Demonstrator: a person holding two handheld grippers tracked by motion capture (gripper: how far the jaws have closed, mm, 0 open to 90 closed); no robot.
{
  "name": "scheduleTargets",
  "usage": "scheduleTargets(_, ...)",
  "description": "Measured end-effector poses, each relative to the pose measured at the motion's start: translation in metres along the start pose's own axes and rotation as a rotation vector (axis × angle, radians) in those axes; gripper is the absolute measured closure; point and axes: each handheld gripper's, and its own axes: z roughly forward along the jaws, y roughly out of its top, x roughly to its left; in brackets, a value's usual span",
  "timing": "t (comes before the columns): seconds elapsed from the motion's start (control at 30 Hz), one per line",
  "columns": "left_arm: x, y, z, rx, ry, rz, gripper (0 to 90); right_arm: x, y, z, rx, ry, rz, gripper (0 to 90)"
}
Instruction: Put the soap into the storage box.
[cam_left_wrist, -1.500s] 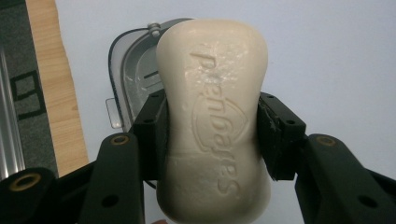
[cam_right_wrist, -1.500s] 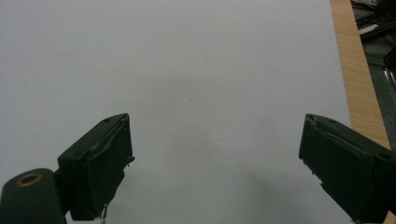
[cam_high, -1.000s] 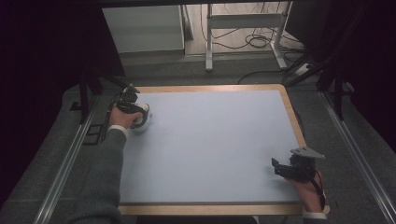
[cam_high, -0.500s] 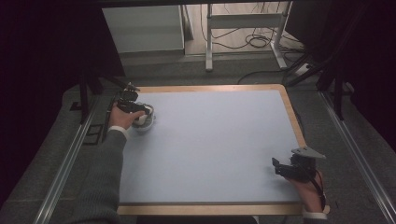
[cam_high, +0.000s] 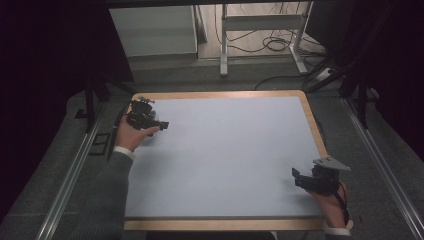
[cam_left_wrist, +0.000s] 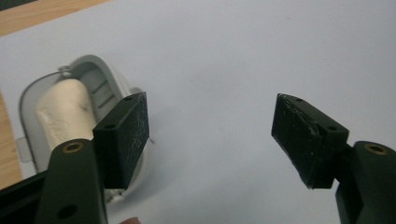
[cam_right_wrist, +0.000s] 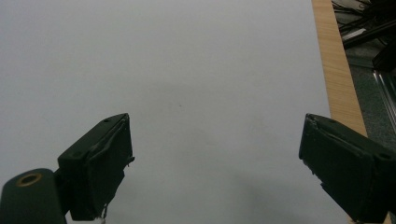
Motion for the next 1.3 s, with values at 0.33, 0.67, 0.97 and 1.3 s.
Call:
scheduleTargets(0.33, -0.043, -0.047, -0.007, -0.034, -0.103, 0.121, 27.3, 0.002, 0.001, -0.001, -0.006, -0.005, -0.005, 9.6)
scheduleTargets(0.67, -0.057, -0.1, 0.002, -0.048, -0.166, 0.12, 26.0, 0.004, 0.001, -0.002, -0.005, -0.007, -0.015, 9.6)
scheduleTargets(0.97, -0.063, -0.134, 0.012, -0.043, -0.153, 0.116, 25.1, 0.005, 0.001, -0.003, -0.005, -0.01, -0.016, 9.6)
scheduleTargets(1.3, -0.065, -0.148, 0.012, -0.07, -0.147, 0.113, 25.0, 0.006, 0.0, -0.001, 0.003, -0.01, -0.021, 9.6)
